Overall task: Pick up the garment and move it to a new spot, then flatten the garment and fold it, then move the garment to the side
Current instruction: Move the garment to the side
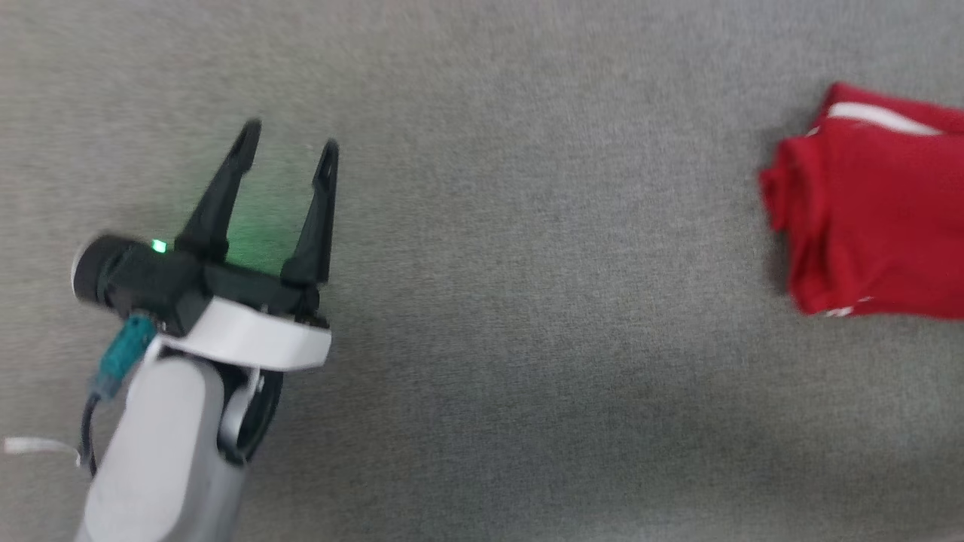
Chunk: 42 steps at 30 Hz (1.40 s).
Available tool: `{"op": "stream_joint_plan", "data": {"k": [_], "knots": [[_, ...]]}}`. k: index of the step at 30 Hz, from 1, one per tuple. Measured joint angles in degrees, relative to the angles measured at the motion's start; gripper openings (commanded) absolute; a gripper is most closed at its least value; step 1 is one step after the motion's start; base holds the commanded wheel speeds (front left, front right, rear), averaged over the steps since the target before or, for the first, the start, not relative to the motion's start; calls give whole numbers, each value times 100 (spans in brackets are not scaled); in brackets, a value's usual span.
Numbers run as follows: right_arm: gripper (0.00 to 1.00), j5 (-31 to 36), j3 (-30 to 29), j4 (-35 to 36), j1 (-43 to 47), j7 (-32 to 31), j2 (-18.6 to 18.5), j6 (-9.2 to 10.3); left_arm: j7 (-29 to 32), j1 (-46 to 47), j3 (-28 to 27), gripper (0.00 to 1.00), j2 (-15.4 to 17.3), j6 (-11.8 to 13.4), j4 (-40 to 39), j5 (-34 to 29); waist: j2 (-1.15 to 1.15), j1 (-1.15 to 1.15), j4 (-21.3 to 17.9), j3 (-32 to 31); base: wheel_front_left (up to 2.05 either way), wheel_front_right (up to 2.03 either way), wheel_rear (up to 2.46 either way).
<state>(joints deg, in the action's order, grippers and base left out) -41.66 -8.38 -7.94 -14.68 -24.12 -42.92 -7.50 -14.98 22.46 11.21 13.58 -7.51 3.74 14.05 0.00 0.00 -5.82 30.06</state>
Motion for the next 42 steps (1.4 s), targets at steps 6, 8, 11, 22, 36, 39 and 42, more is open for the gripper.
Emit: {"op": "stream_joint_plan", "data": {"k": [6, 8, 11, 22, 36, 39, 42], "knots": [[0, 216, -130, -798, -602, 432, -297, -1, 0, 918, 377, 100, 310, 0, 9, 1, 0, 0, -184, 568, 0, 0, 0], [0, 305, -191, -1107, -857, 632, -366, -1, 1, 1182, 504, 100, 354, 0, -3, 1, 0, 0, -229, 743, 0, 0, 0], [0, 388, -342, -1600, -1239, 855, -466, 0, 1, 1579, 683, 100, 433, 0, -24, 0, 0, 0, -263, 984, 0, 0, 0], [0, 891, -257, -3249, -2501, 1336, -595, -1, -13, 2359, 1059, 100, 599, 0, -227, -52, 0, 0, -295, 1510, 0, 0, 0], [100, 1053, 482, -4410, -3325, 1811, -444, 0, -12, 2340, 981, 100, 524, 0, -166, -36, 0, 0, -307, 1379, 0, 0, 0], [100, 1046, 636, -4478, -3349, 1925, -478, 0, -11, 2167, 866, 100, 449, 0, -102, -2, 0, 0, -287, 1258, 0, 0, 0], [100, 1010, 813, -4442, -3356, 2070, -547, 0, -12, 1974, 748, 100, 332, 0, -47, 13, 0, 0, -246, 1099, 0, 0, 0]]}}
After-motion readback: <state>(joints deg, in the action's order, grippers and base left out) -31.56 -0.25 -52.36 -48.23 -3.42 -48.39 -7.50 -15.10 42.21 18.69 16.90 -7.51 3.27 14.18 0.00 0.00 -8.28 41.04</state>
